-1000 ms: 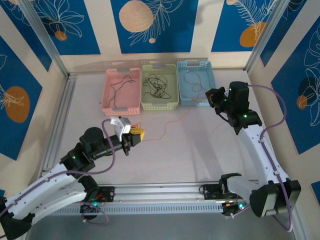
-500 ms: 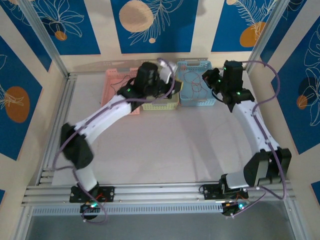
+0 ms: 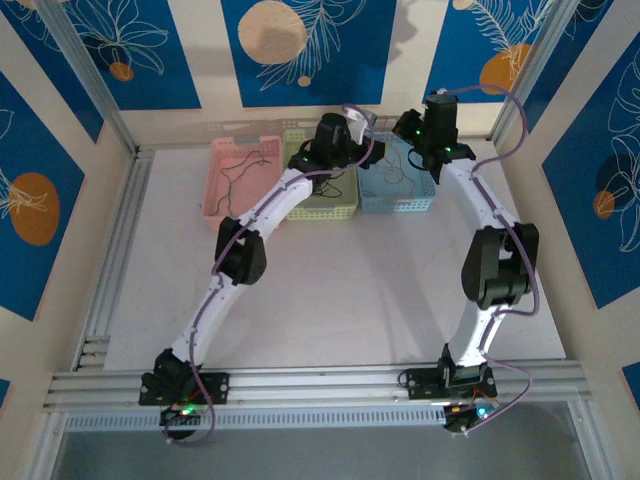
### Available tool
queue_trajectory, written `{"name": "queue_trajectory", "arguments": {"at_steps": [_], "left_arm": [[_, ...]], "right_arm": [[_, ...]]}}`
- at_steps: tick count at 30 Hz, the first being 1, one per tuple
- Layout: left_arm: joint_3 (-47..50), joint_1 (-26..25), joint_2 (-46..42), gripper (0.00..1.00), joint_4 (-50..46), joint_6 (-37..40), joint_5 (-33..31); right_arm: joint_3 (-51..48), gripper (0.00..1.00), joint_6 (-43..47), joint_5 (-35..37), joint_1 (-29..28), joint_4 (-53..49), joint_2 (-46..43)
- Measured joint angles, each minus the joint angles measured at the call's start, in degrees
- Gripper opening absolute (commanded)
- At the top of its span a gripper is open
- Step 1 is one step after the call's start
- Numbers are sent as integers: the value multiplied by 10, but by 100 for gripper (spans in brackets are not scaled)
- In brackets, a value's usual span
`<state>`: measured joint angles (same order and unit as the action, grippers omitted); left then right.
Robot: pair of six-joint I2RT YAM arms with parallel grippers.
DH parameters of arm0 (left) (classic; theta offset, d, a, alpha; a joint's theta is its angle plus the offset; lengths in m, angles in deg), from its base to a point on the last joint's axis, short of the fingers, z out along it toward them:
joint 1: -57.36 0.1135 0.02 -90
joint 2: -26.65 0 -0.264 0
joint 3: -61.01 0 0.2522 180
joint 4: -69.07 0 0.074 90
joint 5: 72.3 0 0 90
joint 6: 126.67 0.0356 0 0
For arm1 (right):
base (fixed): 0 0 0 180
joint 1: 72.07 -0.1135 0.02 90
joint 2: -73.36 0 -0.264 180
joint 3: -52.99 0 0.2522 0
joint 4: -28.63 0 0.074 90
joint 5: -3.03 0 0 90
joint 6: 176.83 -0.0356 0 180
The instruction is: Untangle the cables
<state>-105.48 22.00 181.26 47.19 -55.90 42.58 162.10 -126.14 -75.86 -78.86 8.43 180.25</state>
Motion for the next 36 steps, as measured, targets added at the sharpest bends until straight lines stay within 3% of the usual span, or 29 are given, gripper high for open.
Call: {"name": "queue_trajectory", "arguments": {"at_steps": [1, 2, 4, 9, 15, 18, 22, 27, 30, 36], "left_arm": [[0, 0, 12, 81, 4, -4, 1], [0, 0, 23, 86, 4, -6, 2], [0, 0, 33, 91, -9, -10, 3], [44, 0, 1, 94, -46, 16, 6], [151, 0, -126, 95, -94, 52, 5], [268, 0, -247, 95, -83, 62, 0], [528, -2, -478, 95, -10, 70, -30], [883, -5, -772, 97, 100, 78, -132], [1074, -4, -920, 98, 137, 90, -233], [1269, 5, -1080, 100, 144, 144, -472]], "right_arm": [[16, 44, 5, 1, 1, 0, 22], [28, 56, 11, 0, 2, 0, 40], [36, 66, 16, 4, 3, -3, 65], [15, 69, 21, 16, 6, -9, 71], [-47, 69, 18, 13, 19, -17, -1], [-119, 69, 21, 7, 23, -15, -85], [-238, 69, 49, 11, 19, -7, -226], [-418, 70, 125, 48, -7, 14, -390], [-545, 69, 173, 77, -28, 42, -464], [-700, 69, 241, 122, -32, 93, -511]]}}
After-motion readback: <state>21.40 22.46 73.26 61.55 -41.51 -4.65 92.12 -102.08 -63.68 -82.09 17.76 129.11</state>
